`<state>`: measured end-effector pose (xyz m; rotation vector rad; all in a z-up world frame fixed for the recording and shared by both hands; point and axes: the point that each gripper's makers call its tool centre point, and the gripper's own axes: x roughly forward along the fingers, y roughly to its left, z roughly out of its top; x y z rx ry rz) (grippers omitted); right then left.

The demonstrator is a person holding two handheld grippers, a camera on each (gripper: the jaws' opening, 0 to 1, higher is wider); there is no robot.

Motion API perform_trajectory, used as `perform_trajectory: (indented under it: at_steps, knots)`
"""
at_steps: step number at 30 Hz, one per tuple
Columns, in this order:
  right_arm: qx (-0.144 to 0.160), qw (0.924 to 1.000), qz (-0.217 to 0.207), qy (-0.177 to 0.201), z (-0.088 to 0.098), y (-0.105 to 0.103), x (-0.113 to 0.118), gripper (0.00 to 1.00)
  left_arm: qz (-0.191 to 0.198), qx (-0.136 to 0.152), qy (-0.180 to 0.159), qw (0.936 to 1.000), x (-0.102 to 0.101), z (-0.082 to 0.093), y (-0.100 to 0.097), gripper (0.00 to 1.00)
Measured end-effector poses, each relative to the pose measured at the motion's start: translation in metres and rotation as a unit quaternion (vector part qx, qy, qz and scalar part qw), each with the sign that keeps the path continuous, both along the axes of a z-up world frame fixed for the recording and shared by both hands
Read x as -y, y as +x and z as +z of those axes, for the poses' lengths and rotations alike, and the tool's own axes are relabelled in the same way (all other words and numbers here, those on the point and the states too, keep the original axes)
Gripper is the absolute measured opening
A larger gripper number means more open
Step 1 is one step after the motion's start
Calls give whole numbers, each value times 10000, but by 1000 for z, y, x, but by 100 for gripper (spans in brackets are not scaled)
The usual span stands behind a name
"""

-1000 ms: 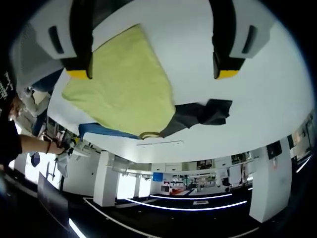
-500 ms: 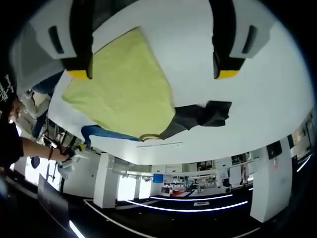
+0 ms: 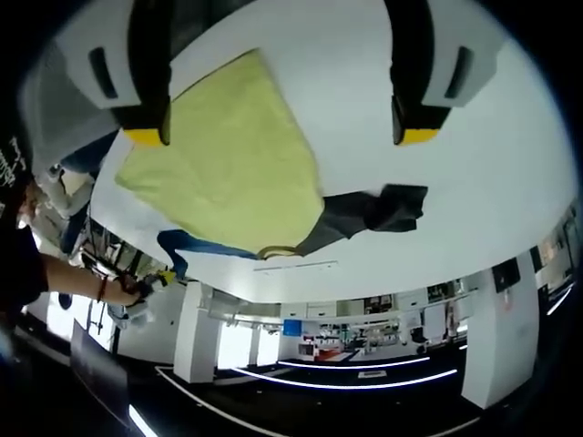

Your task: Fold the garment on the visible template until the final outline fits inside the template.

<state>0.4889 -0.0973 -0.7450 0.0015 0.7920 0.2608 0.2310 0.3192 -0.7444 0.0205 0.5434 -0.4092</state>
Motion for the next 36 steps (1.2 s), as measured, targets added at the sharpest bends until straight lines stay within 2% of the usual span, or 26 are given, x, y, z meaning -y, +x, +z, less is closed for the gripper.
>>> perform_trajectory:
  at_steps: [9, 12, 15, 20, 27, 36]
  knots:
    - [-5, 9994, 331, -45, 0, 10, -32, 0, -33, 11, -9, 10000, 0, 1, 1, 99]
    - [-43, 9991, 417, -47, -1, 4, -48, 0, -3, -54, -45, 10000, -3, -5, 1, 98]
    - [-75, 9986, 515, -16, -2, 7, -55, 0, -36, -85, -56, 9999, -2, -7, 0, 98]
    - [-94, 9975, 701, -4, -2, 4, -81, 0, -109, -119, -22, 9999, 0, -8, -1, 98]
    - [-141, 9961, 869, 12, -3, 8, -105, 0, -89, -88, -315, 9994, 1, -3, 2, 98]
    - [-193, 9940, 1065, 131, -9, 6, -148, 0, -190, -132, -175, 9996, 7, -5, 0, 98]
